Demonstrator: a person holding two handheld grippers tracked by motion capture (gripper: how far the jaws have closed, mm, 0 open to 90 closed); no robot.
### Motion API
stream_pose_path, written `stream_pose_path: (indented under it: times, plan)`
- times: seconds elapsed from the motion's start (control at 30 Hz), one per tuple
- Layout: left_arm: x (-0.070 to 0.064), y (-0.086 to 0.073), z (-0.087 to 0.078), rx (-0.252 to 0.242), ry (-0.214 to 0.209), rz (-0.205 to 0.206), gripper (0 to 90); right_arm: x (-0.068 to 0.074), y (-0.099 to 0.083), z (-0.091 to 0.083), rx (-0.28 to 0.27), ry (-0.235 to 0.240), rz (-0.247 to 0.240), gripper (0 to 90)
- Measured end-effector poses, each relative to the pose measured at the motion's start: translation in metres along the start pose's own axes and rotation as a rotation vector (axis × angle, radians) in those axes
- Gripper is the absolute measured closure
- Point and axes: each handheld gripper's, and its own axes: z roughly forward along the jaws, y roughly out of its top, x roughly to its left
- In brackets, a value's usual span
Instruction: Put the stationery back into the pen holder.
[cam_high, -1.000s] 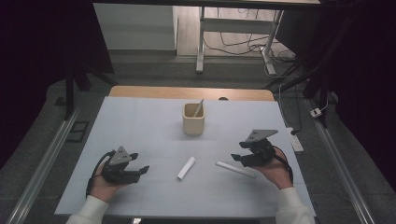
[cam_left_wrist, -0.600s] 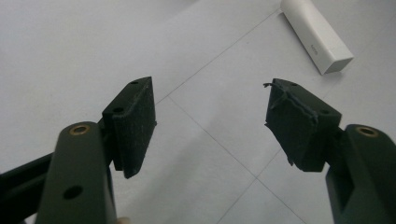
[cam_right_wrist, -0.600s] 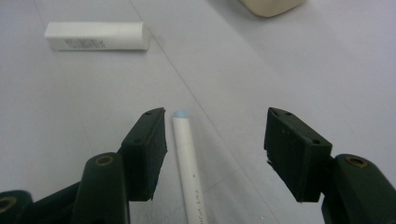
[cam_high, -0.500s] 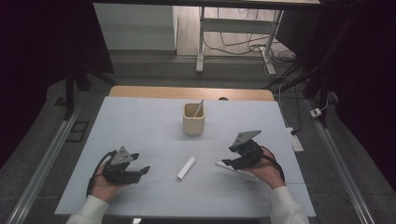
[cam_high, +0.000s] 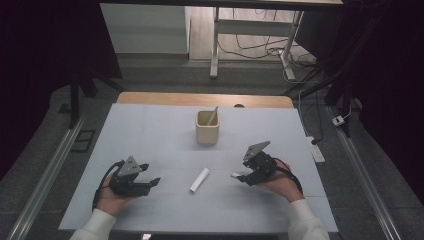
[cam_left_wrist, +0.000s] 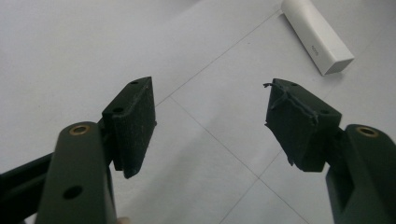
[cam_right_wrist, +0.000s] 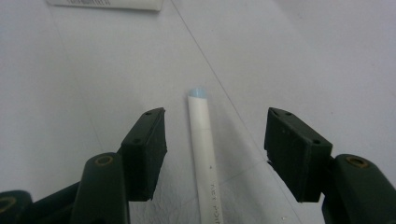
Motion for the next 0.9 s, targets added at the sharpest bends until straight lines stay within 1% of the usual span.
stream_pose_path:
  times: [0.17, 0.27, 0.4, 0.5, 0.63, 0.7, 0.77, 0.83, 0.9]
  plan:
    - [0.000, 0.000, 0.000, 0.001, -0.002, -0.001, 32.5, 0.002, 0.001, 0.004, 0.016, 0.003, -0.011, 38.9]
    - [0.001, 0.000, 0.000, 0.003, -0.002, -0.004, 32.0, 0.002, 0.002, 0.008, 0.037, 0.002, -0.024, 39.7]
    - [0.001, 0.000, 0.000, 0.003, 0.002, -0.010, 31.5, 0.002, 0.001, 0.012, 0.064, -0.006, -0.017, 43.4]
    - [0.001, 0.000, 0.000, 0.004, 0.003, -0.012, 30.6, 0.001, 0.001, 0.014, 0.076, -0.004, -0.012, 47.9]
    - [0.002, -0.001, 0.000, 0.003, 0.002, -0.015, 30.4, 0.001, 0.001, 0.015, 0.087, 0.017, -0.015, 53.0]
    - [0.002, -0.001, 0.000, 0.004, 0.003, -0.016, 30.4, 0.002, 0.002, 0.017, 0.104, 0.028, -0.016, 55.6]
    - [0.002, -0.001, 0.000, 0.005, 0.003, -0.016, 30.4, 0.002, 0.002, 0.019, 0.114, 0.030, -0.029, 58.2]
    - [0.002, -0.001, 0.000, 0.004, 0.002, -0.014, 30.4, 0.002, 0.003, 0.021, 0.129, 0.038, -0.026, 60.5]
    - [0.002, -0.001, 0.000, 0.004, 0.002, -0.013, 30.4, 0.001, 0.003, 0.021, 0.129, 0.043, -0.029, 63.5]
